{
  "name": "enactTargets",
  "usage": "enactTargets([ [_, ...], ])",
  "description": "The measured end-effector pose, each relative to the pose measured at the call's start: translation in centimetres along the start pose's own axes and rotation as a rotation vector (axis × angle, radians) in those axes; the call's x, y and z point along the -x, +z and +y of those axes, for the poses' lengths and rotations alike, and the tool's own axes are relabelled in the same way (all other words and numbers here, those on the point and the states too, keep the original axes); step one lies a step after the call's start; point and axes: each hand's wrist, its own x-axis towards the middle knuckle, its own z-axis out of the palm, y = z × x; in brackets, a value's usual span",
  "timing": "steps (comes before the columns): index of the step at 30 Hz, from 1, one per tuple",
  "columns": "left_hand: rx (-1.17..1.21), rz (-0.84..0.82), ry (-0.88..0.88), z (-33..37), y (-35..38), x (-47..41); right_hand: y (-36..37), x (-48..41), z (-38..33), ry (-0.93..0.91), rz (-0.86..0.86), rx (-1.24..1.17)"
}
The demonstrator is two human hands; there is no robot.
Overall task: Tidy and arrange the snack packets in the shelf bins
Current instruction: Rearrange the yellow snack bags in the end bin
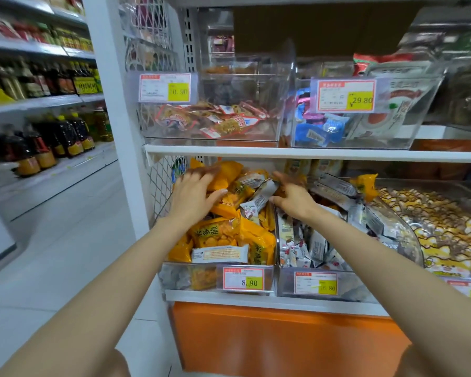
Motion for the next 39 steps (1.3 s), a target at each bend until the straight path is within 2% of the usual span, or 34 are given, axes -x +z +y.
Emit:
enactTargets([
  [5,-0.024,0.063,0.035,0.3,0.1,0.4,-0.2,-0.2,0.2,0.056,0.004,-0.118],
  [8,-0.018,0.066,0.116,0.9,0.4,0.4,-0.6,0.2,0.2,0.049,0.010,-0.081],
  [12,0.026,0.075,0.251,1.5,0.0,0.1,-3.4,1.3,0.8,0.126,0.260,-0.140],
  [14,0.063,-0.018,0.267,2.2,-0.5,-0.2,-4.8,2.3,1.6,0.133,0.393,-0.067],
  [15,0.061,-0.075,0.267,2.5,-0.7,-0.5,-5.3,2.9,2.0,0.126,0.406,0.018],
  [19,0.062,-0.187,0.251,3.4,-1.1,-1.0,-5.4,4.4,3.4,0.153,0.163,0.321],
  [23,0.111,-0.062,0.267,3.0,-1.5,-0.5,-5.6,3.5,2.1,-0.001,0.238,0.219],
  [27,0.026,-0.019,0.340,1.9,-1.2,0.6,-3.5,-0.2,-0.2,-0.073,-0.047,0.049],
  [29,0.013,0.011,0.358,1.5,-0.8,1.2,-2.0,-2.2,-0.8,-0.091,-0.118,0.049],
  [34,0.137,0.104,0.334,0.8,-1.0,2.4,0.2,-5.7,-1.2,-0.079,-0.064,0.157],
  [36,0.183,0.105,0.324,0.7,-1.1,2.6,0.3,-5.9,-1.0,-0.078,-0.007,0.142],
  [39,0.201,0.073,0.327,1.0,-1.7,2.0,-0.6,-4.7,-0.6,-0.152,0.105,0.277],
])
